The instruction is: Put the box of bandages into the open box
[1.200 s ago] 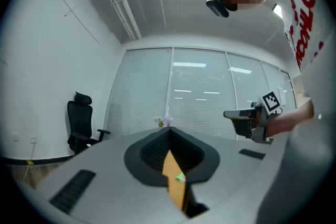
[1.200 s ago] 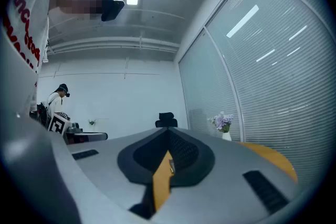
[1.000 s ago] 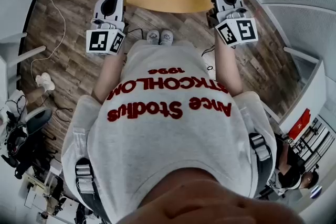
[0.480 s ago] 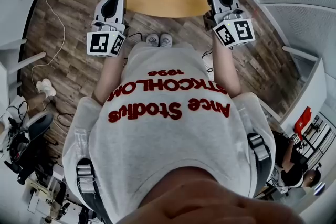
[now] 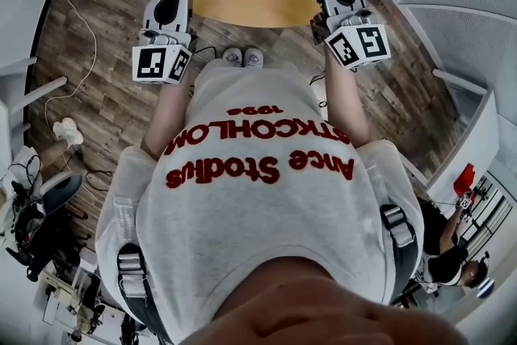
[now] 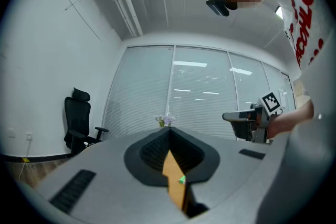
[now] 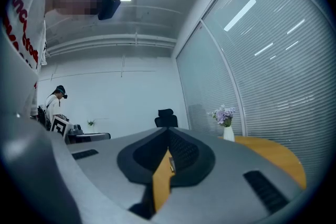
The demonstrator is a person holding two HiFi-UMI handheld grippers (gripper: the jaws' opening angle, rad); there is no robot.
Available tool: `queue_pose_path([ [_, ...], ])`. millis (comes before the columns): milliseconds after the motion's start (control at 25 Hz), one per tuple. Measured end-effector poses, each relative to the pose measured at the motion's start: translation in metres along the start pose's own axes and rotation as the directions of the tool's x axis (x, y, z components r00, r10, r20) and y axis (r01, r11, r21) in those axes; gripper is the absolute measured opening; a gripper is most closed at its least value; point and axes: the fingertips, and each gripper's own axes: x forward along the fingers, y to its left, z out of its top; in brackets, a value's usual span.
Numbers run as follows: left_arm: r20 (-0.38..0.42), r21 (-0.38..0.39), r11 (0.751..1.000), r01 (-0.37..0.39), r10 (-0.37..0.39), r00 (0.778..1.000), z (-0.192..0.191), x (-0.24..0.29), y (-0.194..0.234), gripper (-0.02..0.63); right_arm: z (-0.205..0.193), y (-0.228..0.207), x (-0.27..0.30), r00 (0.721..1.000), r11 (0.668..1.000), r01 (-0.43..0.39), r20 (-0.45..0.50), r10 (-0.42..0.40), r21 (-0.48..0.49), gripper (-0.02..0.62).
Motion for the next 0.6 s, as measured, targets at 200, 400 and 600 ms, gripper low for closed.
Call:
queue_pose_path([
  [200, -0.003, 0.0, 1.0, 0.002, -0.002, 1.0, 0.0, 0.005, -0.002, 0.006, -0.005, -0.005, 0.002, 1.0, 1.0, 0.004, -0.019, -0.004, 0.006, 0.008],
  [400, -0.004, -0.004, 1.0, 0.012, -0.012, 1.0, 0.0, 0.009, 0.002, 0.006, -0.003, -0.012, 0.007, 1.0, 1.0, 0.026, -0.016, -0.025, 0.009, 0.009],
  [600, -0.013, -0.002, 0.999, 0.036, -0.036, 0.999, -0.003, 0.012, 0.003, 0.006, -0.003, -0.014, 0.007, 0.999, 0.999, 0.044, -0.001, -0.044, 0.024, 0.009],
])
